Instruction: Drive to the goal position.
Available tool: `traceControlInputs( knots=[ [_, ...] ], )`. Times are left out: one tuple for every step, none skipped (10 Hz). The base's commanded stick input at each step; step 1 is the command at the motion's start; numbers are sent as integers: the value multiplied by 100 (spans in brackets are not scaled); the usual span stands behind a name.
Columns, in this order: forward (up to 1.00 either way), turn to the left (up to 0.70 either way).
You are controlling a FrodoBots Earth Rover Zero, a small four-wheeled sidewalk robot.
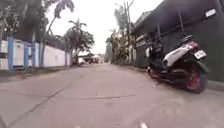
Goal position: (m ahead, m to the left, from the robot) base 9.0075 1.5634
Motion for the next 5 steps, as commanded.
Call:
traceControlInputs(
  knots=[
    [100, 0],
    [100, 0],
    [100, 0],
    [100, 0],
    [100, 0]
  ],
)
